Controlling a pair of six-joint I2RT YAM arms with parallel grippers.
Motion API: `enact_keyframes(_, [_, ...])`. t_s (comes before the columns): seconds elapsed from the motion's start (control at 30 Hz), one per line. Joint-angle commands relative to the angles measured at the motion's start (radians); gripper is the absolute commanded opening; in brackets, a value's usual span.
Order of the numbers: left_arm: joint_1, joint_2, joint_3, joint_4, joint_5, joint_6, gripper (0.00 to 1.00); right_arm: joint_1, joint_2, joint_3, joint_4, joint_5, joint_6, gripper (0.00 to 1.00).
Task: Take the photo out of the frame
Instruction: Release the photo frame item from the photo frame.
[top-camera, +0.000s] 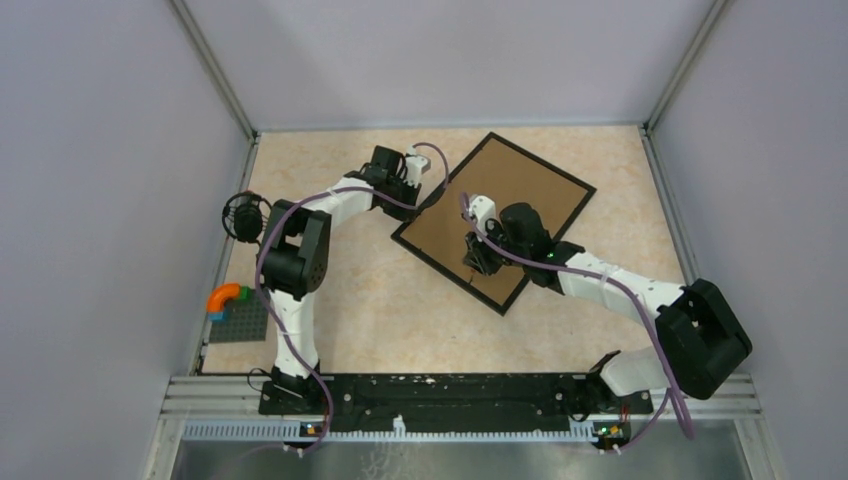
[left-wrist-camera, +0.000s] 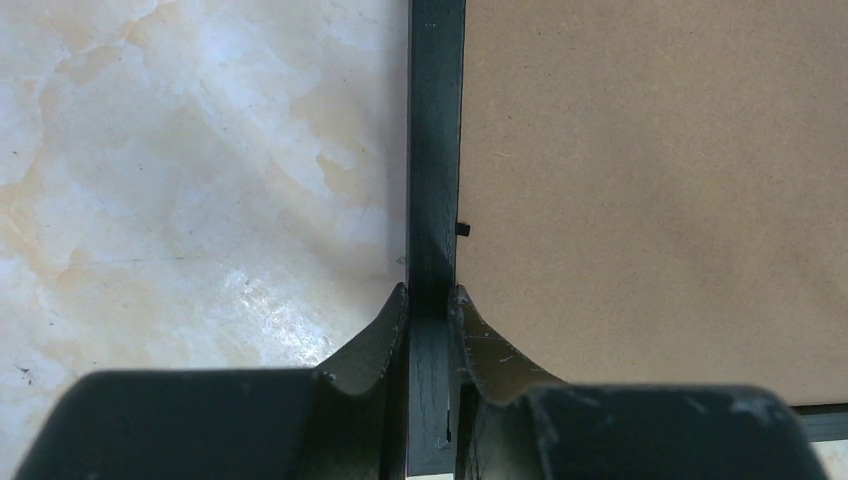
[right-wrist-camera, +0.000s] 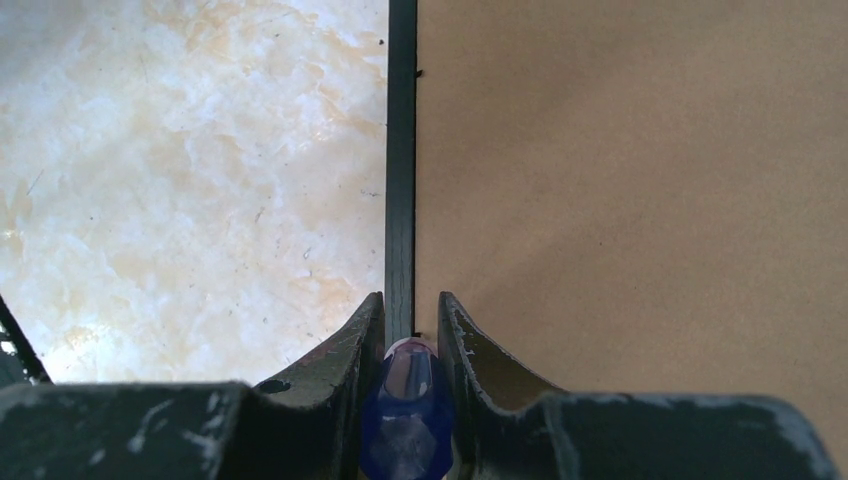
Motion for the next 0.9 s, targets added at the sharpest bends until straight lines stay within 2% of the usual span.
enact_keyframes(0.0, [-0.012, 0.087, -0.045, 0.001, -0.028, 0.025, 0.05, 0.013, 0.023, -0.019, -0.126, -0.103, 0.099, 0.0])
enact_keyframes(0.1, [-0.006, -0.026, -0.109, 0.054, 0.117, 0.105, 0.22, -0.058, 0.036, 0.007, -0.134, -0.139, 0.12, 0.0])
enact_keyframes(0.23, [0.022, -0.263, -0.246, 0.189, 0.318, 0.252, 0.46, -0.117, 0.083, 0.019, -0.14, -0.174, 0.138, 0.0])
enact_keyframes(0.3, [0.027, -0.356, -0.322, 0.235, 0.419, 0.367, 0.52, -0.131, 0.101, 0.016, -0.124, -0.192, 0.163, 0.0])
enact_keyframes(0.4, [0.016, -0.438, -0.408, 0.165, 0.621, 0.681, 0.57, -0.133, 0.122, 0.012, -0.103, -0.197, 0.185, 0.0])
enact_keyframes(0.5, [-0.051, -0.454, -0.446, 0.0, 0.63, 0.961, 0.56, -0.137, 0.133, 0.014, -0.091, -0.198, 0.197, 0.0])
enact_keyframes(0.57, [-0.131, -0.442, -0.458, -0.052, 0.576, 1.068, 0.53, -0.137, 0.134, 0.019, -0.095, -0.203, 0.195, 0.0])
enact_keyframes(0.67, [-0.219, -0.405, -0.471, -0.042, 0.483, 1.081, 0.5, -0.138, 0.126, 0.019, -0.103, -0.21, 0.186, 0.0])
enact_keyframes(0.8, [-0.273, -0.387, -0.526, 0.091, 0.423, 1.068, 0.51, -0.138, 0.115, 0.009, -0.108, -0.229, 0.188, 0.0])
enact_keyframes(0.87, [-0.292, -0.358, -0.518, 0.1, 0.391, 1.079, 0.49, -0.138, 0.117, 0.003, -0.111, -0.242, 0.194, 0.0])
